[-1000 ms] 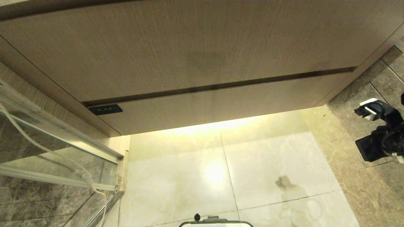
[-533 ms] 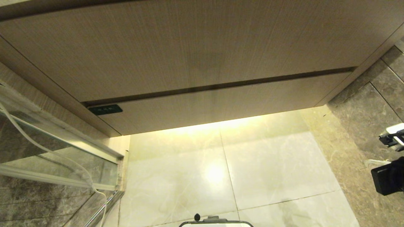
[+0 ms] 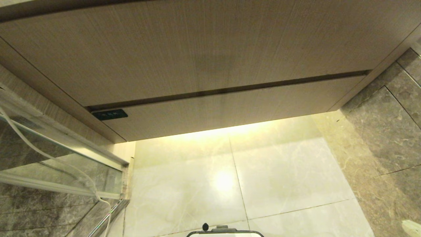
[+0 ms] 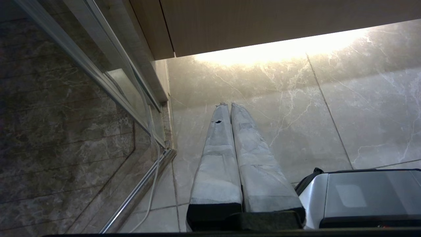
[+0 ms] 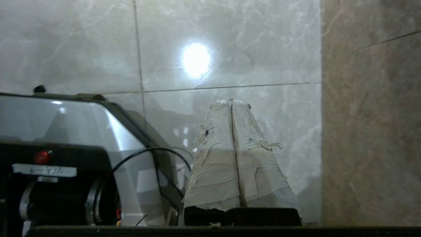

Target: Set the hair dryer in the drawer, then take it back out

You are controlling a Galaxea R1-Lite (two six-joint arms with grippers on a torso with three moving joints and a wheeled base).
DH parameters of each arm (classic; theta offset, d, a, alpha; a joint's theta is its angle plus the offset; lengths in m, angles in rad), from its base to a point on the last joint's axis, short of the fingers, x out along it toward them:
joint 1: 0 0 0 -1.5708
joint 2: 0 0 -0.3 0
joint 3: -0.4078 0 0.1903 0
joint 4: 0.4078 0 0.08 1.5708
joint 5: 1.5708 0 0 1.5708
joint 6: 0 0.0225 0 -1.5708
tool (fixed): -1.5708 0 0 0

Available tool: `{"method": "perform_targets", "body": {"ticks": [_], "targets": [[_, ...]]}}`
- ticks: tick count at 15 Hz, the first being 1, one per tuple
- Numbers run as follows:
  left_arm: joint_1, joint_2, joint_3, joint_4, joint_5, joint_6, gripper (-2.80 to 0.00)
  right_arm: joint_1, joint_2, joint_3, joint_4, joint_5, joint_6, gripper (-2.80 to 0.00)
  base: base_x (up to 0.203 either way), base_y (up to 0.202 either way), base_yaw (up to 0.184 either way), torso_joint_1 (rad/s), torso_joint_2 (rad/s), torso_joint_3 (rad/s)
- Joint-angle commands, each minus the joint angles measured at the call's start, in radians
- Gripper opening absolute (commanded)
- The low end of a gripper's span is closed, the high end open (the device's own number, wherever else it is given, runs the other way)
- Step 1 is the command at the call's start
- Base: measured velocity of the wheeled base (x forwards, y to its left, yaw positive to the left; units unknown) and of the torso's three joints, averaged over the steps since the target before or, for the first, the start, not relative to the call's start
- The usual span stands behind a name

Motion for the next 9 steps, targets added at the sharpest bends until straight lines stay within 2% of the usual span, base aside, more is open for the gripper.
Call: {"method": "perform_targets", "body": {"ticks": [1,3,6,9], "targets": [[0.0,-0.001,0.0,0.0,0.0,0.0,-2.8,0.006,-0.276,0.071,0.013,0.022,0.011,-2.8,0.0,0.0,0.0,0.0,0.0,0.0],[0.0,-0.001,0.0,0.0,0.0,0.0,-2.8,0.002,-0.369,0.095,0.035,0.052,0.02,-2.8,0.0,0.0,0.0,0.0,0.0,0.0],[0.0,0.0,0.0,-0.001,0.0,0.0,-2.8,-0.027,-0.394,0.107,0.05,0.052,0.064,-2.8,0.0,0.0,0.0,0.0,0.0,0.0],[0.0,0.0,0.0,0.0,0.0,0.005,-2.8,-0.056,-0.599,0.107,0.097,0.066,0.059,-2.8,0.0,0.0,0.0,0.0,0.0,0.0]]}}
